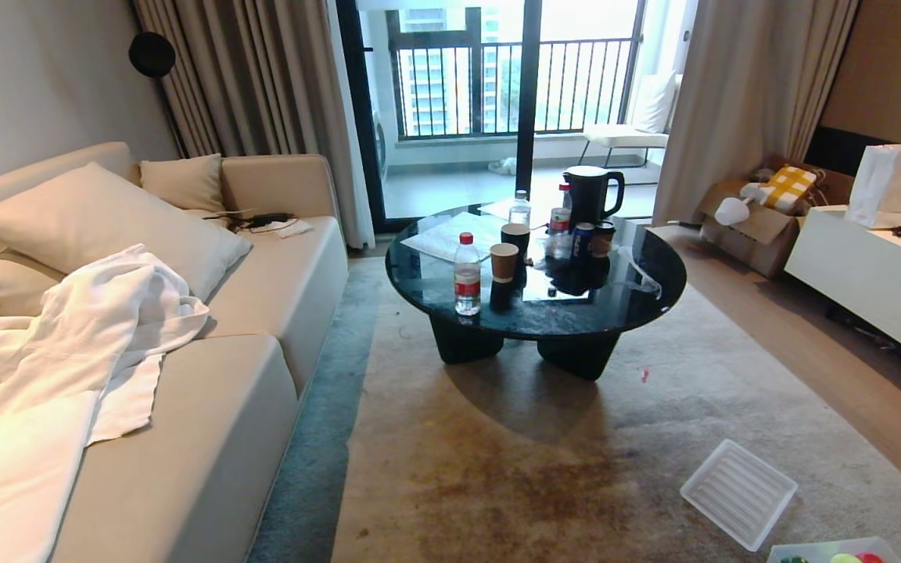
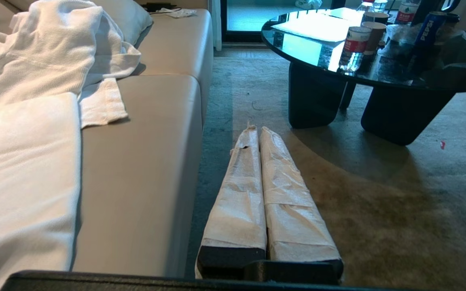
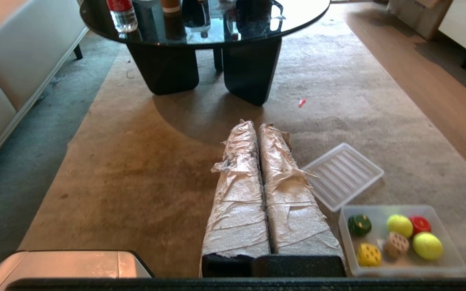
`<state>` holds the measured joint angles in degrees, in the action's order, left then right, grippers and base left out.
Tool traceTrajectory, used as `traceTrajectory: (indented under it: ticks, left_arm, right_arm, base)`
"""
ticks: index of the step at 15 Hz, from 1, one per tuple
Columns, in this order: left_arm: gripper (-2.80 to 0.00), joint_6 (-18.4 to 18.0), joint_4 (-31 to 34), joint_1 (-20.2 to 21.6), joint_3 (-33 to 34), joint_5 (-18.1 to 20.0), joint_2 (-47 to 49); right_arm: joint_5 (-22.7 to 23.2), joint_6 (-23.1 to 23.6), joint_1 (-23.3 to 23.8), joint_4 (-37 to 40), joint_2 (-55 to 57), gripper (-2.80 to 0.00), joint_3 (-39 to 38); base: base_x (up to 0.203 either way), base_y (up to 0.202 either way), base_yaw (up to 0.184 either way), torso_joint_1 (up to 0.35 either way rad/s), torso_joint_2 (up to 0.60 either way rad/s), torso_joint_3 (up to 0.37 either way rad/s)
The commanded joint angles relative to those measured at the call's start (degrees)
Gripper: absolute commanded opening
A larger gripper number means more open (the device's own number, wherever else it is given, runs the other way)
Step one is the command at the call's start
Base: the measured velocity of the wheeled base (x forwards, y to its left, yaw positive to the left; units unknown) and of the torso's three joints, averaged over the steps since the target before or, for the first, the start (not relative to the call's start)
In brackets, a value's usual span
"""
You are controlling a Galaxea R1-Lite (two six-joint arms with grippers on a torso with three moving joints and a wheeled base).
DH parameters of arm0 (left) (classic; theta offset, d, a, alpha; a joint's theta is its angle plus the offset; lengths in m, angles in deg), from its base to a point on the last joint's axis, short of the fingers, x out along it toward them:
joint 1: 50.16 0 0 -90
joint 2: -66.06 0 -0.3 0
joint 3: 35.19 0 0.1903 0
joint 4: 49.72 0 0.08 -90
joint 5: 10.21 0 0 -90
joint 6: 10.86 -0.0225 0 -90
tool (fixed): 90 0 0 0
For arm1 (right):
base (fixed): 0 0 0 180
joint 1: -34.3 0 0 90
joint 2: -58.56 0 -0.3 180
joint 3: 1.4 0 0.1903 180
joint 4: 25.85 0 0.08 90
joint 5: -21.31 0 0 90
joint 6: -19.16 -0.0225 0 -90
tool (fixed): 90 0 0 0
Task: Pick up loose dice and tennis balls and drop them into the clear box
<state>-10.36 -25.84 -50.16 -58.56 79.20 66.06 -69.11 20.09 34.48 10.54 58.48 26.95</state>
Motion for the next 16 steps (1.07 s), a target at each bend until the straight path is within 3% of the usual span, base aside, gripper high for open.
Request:
traceTrajectory:
  ticks: [1,16]
  left_arm:
    - [-2.80,0.03,0.02,0.00,0.00,-0.03,0.09]
    - [-2.80,0.03,0.02,0.00,0.00,-0.03,0.00]
  right_arm:
    - [-0.01,0.03,-0.01,0.06,-0.10,-2.80,0.02]
    - [-0.01,0.03,-0.01,0.06,-0.01,-2.80,0.02]
  base:
    - [-0.187,0.000,0.003,0.002,0.00,0.001]
    - [-0.184,0.000,-0.001,0.001,0.00,0.003]
